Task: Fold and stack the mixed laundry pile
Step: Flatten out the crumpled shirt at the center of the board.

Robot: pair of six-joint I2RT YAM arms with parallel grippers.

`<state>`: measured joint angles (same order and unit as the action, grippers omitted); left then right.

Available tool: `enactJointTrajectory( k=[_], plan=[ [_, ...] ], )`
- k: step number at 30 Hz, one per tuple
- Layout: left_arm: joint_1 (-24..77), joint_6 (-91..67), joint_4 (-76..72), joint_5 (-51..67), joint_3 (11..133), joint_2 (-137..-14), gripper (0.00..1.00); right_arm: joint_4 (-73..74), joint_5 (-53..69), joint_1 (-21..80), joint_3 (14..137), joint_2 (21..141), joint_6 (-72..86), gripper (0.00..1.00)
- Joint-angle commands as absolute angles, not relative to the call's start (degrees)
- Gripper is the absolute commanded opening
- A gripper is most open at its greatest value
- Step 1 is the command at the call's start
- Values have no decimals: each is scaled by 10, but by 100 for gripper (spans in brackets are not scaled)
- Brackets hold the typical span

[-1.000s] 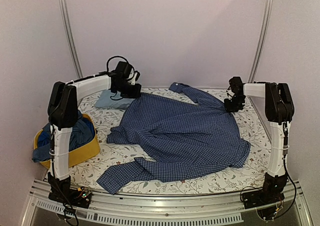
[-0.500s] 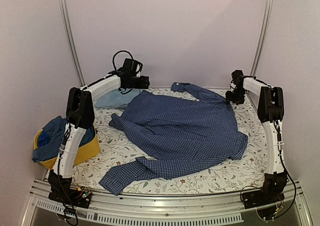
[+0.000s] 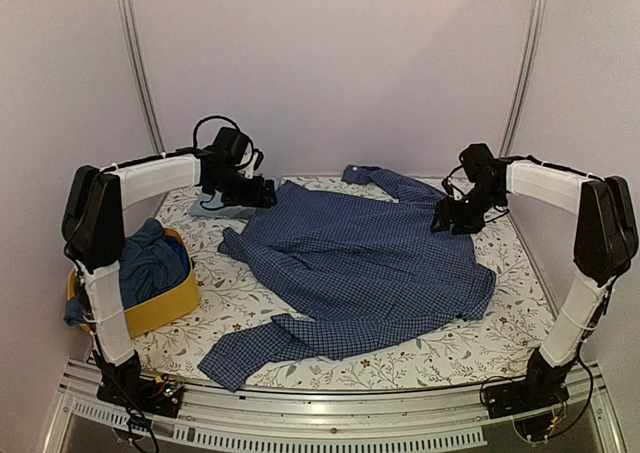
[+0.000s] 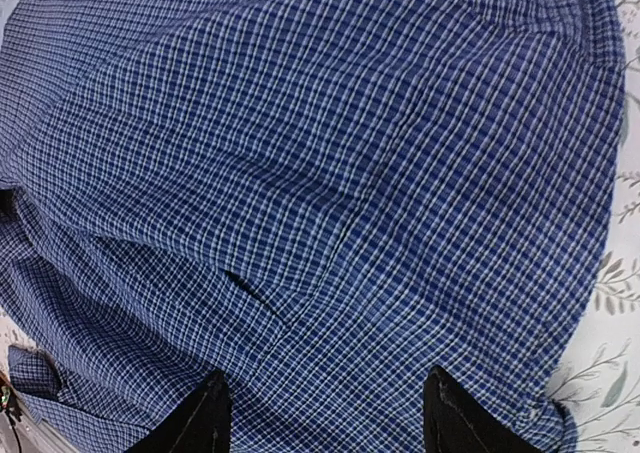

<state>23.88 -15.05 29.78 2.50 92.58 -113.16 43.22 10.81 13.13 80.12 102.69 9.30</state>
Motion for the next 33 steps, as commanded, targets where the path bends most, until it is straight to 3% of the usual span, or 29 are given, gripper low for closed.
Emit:
enactJointTrajectory(
  k=[1, 7, 13, 17, 24, 27, 33],
  plan=[
    [253, -147, 324, 64, 893, -1152, 85, 403, 149, 125, 712, 1015, 139, 63],
    [257, -148, 328, 84, 883, -1163, 84, 368, 141, 116, 686, 1077, 137, 62],
    [258, -144, 353, 88, 882, -1164, 83, 368, 109, 53, 773, 1185, 105, 61],
    [258, -150, 366, 96, 883, -1151, 83, 401, 65, 28, 932, 1272, 69, 61],
    [258, -167, 378, 98, 849, -1116, 86, 508, 93, 17, 1252, 1411, 68, 62],
    [256, -184, 349, 107, 804, -1081, 86, 484, 152, 30, 1204, 1330, 69, 63],
    [241, -227, 319, 116, 743, -1037, 86, 414, 289, 139, 943, 1097, 56, 64]
  ],
)
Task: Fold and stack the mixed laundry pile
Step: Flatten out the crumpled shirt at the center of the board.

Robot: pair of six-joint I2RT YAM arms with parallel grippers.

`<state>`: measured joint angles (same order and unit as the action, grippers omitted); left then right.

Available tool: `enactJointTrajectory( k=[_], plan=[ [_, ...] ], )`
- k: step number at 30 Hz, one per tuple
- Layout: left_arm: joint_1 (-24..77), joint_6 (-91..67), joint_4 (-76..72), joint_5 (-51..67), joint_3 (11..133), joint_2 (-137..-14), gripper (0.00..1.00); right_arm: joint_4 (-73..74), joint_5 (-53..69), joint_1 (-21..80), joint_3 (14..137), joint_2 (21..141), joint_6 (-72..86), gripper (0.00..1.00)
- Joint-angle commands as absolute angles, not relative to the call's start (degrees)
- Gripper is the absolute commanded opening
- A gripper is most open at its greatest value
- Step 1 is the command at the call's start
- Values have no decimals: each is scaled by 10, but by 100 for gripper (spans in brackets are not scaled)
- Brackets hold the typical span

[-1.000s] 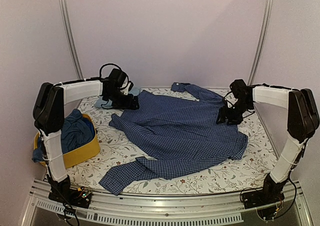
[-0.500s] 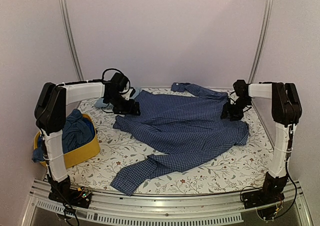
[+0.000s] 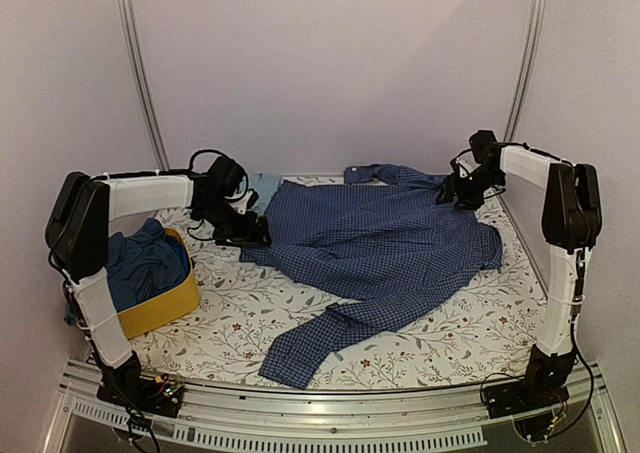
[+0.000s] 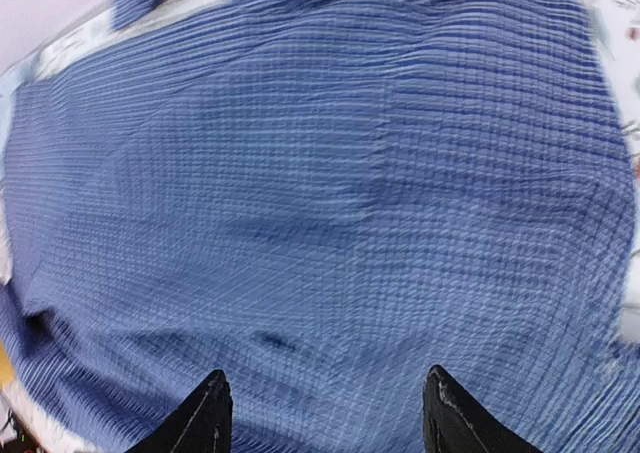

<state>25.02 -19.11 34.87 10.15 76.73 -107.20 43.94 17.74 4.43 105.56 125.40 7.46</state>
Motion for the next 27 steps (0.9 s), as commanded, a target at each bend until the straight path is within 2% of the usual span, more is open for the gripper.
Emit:
enactJointTrajectory(
  k=[1, 6, 9, 12, 17, 20, 23, 27],
  plan=[
    [238, -231, 316, 120, 739, -1033, 86, 410, 301, 168, 906, 1064, 49, 65],
    [230, -241, 311, 144, 726, -1020, 87, 379, 297, 329, 759, 936, 18, 66],
    [229, -243, 306, 157, 713, -1016, 87, 379, 271, 396, 732, 927, 5, 68],
    [229, -249, 292, 170, 694, -1007, 87, 384, 250, 434, 752, 966, -38, 69],
    [229, -254, 279, 180, 671, -991, 87, 402, 234, 448, 810, 1060, -81, 74],
    [229, -251, 278, 180, 666, -987, 87, 443, 180, 437, 852, 1102, -87, 73],
    [235, -239, 278, 183, 677, -987, 87, 473, 180, 399, 862, 1134, -47, 71],
    [282, -182, 284, 186, 705, -996, 78, 502, 167, 376, 865, 1150, -11, 68]
  ],
)
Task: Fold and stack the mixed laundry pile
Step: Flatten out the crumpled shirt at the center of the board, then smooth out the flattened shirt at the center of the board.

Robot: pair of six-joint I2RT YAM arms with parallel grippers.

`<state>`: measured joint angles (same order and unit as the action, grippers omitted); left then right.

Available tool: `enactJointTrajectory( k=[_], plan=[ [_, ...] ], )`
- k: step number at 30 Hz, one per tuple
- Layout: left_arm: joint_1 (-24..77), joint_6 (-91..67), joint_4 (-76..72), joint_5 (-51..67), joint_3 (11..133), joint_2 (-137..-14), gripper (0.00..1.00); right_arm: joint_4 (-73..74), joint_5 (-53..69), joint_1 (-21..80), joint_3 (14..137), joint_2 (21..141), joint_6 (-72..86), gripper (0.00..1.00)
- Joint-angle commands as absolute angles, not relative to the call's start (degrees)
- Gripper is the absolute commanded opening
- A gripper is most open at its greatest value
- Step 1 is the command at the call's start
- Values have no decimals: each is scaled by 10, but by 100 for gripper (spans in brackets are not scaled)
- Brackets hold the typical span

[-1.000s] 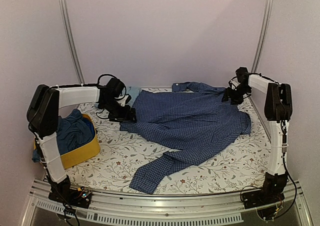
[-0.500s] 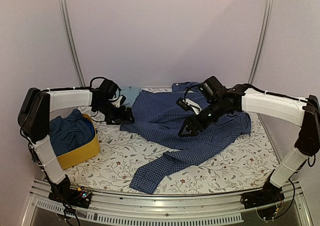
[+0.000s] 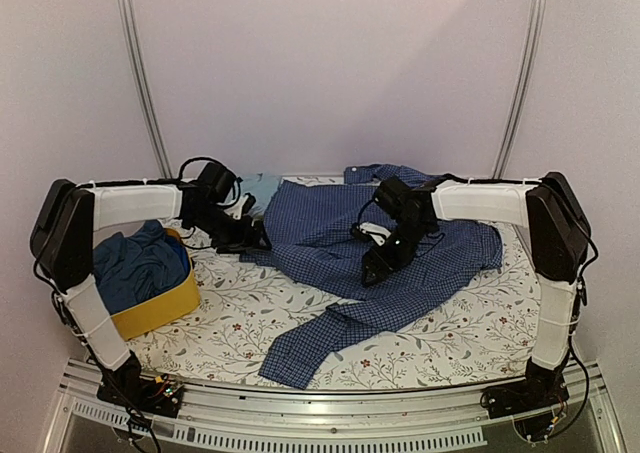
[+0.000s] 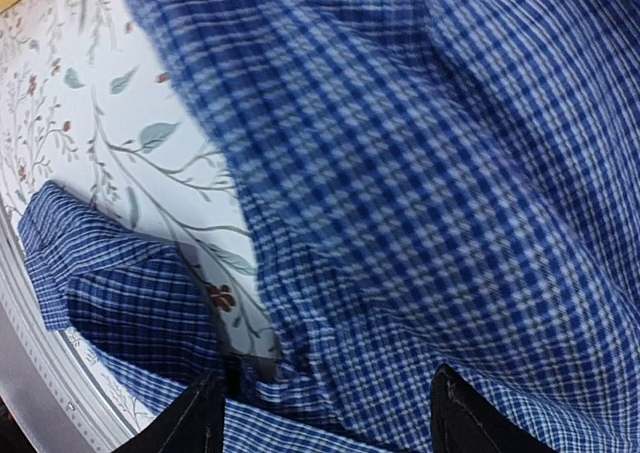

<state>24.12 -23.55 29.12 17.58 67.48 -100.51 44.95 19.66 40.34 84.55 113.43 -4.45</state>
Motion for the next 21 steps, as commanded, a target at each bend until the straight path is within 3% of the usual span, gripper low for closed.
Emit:
enactJointTrajectory(
  k=[1, 12, 21],
  plan=[
    [299, -170, 279, 182, 711, -997, 76, 508, 171, 373, 866, 1158, -5, 67],
    [348, -153, 288, 125, 861, -1189, 58, 538, 164, 359, 813, 1161, 36, 56],
    [327, -183, 291, 126, 825, -1247, 43, 533, 201, 358, 649, 1062, 70, 51]
  ],
)
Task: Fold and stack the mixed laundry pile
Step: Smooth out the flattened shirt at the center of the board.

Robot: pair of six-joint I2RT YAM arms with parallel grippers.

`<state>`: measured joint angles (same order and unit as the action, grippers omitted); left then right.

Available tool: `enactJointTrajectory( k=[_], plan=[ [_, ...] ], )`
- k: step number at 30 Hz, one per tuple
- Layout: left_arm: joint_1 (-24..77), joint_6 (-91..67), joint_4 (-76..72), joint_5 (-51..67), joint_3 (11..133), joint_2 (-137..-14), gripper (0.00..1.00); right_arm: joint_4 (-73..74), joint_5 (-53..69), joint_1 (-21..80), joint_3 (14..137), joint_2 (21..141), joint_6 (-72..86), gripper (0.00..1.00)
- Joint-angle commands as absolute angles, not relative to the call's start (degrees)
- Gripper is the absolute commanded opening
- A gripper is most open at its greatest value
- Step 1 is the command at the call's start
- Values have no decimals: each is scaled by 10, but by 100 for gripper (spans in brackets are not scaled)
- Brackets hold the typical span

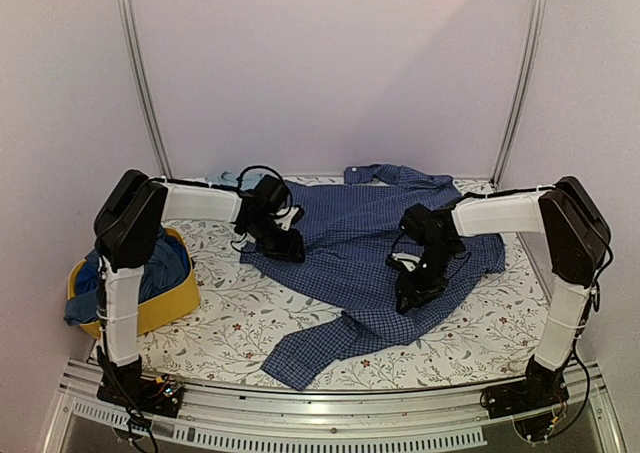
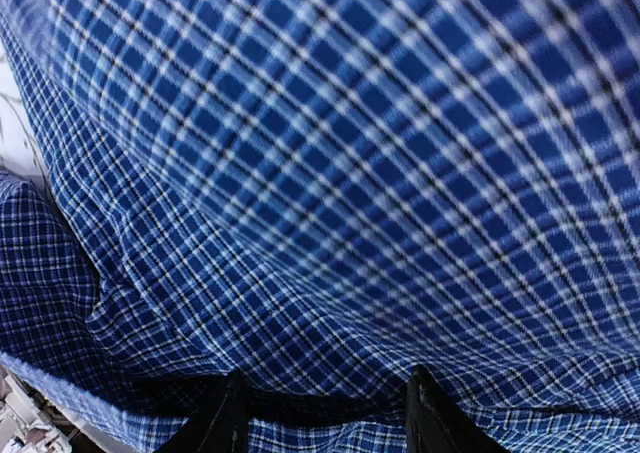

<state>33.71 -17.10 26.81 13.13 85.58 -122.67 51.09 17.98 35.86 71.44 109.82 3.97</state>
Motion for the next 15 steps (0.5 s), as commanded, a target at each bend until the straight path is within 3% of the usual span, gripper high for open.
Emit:
enactJointTrajectory(
  k=[1, 15],
  plan=[
    [326, -186, 291, 126, 821, -1248, 42, 534, 209, 359, 633, 1050, 77, 51],
    [320, -204, 285, 128, 812, -1238, 43, 643, 237, 359, 469, 795, 230, 48]
  ],
)
